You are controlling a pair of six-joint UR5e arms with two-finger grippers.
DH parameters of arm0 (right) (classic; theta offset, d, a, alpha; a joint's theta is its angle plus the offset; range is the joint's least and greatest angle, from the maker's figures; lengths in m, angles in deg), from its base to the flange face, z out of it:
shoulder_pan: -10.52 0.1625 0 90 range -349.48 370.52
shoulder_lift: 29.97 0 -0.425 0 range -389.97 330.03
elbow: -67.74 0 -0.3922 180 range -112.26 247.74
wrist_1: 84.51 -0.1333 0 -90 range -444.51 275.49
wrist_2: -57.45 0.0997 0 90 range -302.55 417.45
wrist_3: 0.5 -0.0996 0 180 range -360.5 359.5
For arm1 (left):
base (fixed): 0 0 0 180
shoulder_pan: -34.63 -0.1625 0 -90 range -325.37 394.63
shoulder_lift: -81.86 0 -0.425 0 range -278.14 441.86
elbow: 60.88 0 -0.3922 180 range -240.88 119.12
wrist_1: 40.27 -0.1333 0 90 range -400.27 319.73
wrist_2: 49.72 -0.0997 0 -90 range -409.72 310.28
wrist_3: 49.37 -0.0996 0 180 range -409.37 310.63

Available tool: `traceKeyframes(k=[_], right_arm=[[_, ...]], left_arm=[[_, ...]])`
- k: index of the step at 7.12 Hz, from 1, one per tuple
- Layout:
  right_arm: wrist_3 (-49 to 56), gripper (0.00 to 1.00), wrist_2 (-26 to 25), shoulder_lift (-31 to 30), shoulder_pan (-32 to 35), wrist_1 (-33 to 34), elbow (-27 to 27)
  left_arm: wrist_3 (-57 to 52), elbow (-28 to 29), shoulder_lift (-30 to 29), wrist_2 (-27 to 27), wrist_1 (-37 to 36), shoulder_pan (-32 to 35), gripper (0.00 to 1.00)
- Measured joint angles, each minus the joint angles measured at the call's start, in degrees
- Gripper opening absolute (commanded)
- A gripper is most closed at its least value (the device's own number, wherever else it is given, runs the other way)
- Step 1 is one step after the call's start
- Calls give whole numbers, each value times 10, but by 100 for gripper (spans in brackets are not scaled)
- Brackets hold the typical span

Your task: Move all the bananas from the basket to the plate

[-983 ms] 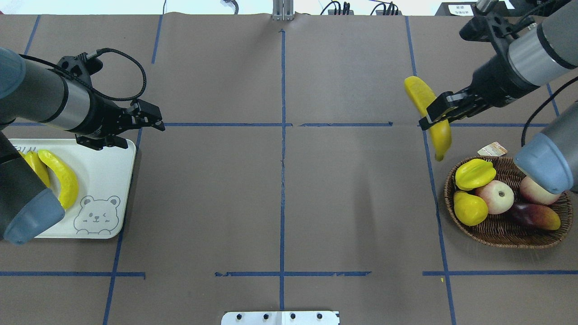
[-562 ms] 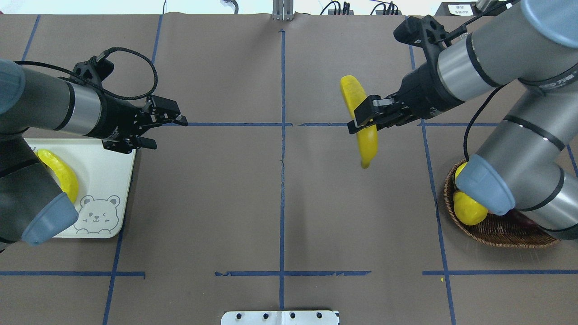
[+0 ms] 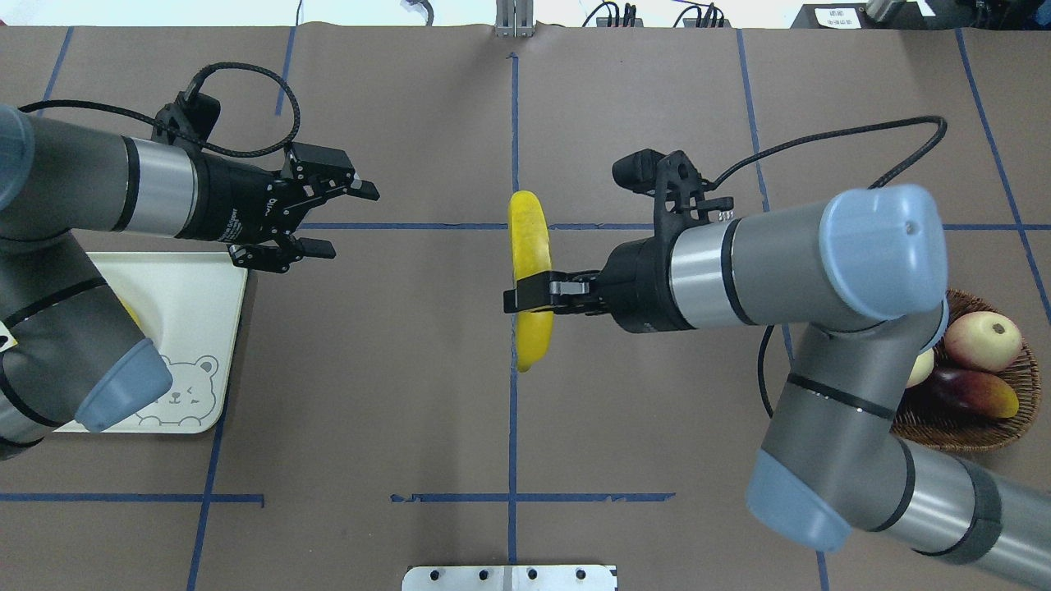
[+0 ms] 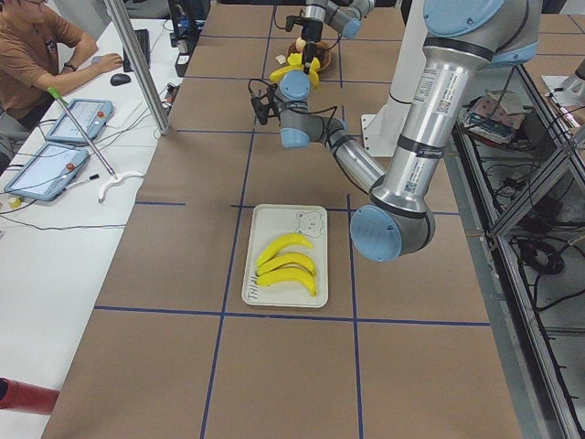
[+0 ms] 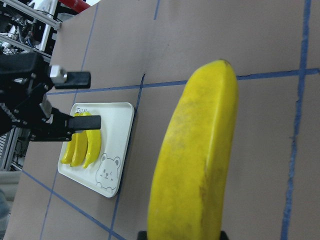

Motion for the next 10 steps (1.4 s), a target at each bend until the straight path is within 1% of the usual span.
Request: traceKeyframes(k=[1,2,3,6,10], right_arm=[[-9,2,-39,0,-32,-26,-4],[-18,2,-61,1,-54,-53,-11],[-26,2,-74,1,-66,-74,-18],[-40,2,-80,7,-73,-96,-22],[-43,2,-81,11,-72,-97,-22]], left_arm=[[32,14,-21,0,22,0,99],[50,23,-39,0,31,0,99],[65,29,-55,-1,37,-3,99],[73,54,-70,-2,85,-44,99],[73,52,-72,0,96,-75,99]])
